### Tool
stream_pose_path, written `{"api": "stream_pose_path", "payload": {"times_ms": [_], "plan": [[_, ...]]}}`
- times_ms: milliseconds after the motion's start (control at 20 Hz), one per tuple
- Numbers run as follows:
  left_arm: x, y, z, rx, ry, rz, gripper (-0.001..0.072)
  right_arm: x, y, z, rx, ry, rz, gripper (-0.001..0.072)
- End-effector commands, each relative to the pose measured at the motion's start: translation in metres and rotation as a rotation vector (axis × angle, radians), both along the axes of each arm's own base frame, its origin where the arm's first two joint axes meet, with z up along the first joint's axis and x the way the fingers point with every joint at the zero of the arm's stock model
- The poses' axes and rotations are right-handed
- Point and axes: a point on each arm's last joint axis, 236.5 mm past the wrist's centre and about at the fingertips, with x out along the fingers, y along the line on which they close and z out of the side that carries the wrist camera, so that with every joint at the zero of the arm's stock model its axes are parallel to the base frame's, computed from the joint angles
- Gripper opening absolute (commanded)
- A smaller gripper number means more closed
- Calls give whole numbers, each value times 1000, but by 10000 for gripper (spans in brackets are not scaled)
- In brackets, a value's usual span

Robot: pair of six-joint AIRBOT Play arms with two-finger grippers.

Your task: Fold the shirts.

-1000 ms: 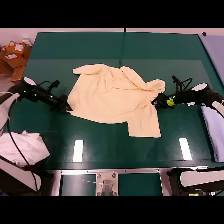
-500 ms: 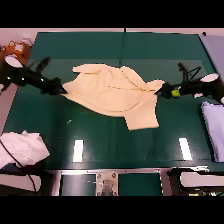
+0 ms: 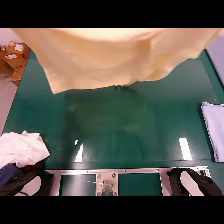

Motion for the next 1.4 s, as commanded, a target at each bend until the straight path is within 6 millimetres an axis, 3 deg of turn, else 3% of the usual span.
{"api": "stream_pose_path", "payload": {"times_ms": [0, 100, 200, 300, 400, 500, 650, 750, 900, 1000, 1100, 1150, 1200, 1250, 1350], "plan": [[-82, 0, 96, 54, -335, 62, 22, -116, 6, 111, 9, -388, -126, 21], [-90, 5, 101, 72, -361, 89, 22, -130, 9, 116, -5, -416, -139, 21], [-77, 8, 91, 73, -331, 95, 23, -114, 7, 102, -11, -349, -131, 21], [-47, 11, 67, 40, -264, 92, 23, -73, -1, 69, 15, -197, -106, 22], [-4, 7, 27, 13, -157, 42, 23, -16, -12, 21, 60, -20, -59, 21], [41, 0, -26, -41, -18, -19, 22, 43, -24, -42, 118, 154, -28, 22], [112, -4, -135, -92, 235, -67, 23, 126, -17, -157, 135, 395, 40, 22], [153, -18, -220, -107, 389, -86, 23, 172, -11, -231, 177, 522, 48, 21], [201, -48, -317, -110, 495, -87, 23, 224, -5, -325, 219, 657, 28, 22], [227, -58, -361, -120, 508, -41, 23, 244, -6, -379, 237, 722, 0, 22], [239, -64, -389, -122, 522, -17, 29, 250, -8, -417, 246, 784, -11, 24], [239, -66, -398, -121, 536, -18, 331, 250, -12, -433, 240, 812, -17, 64], [239, -65, -401, -123, 543, -13, 663, 247, -18, -441, 229, 837, -21, 239], [238, -60, -398, -128, 555, -8, 639, 241, -29, -444, 213, 862, -25, 290], [225, -45, -382, -128, 606, -53, 456, 220, -55, -440, 226, 920, -22, 241]]}}
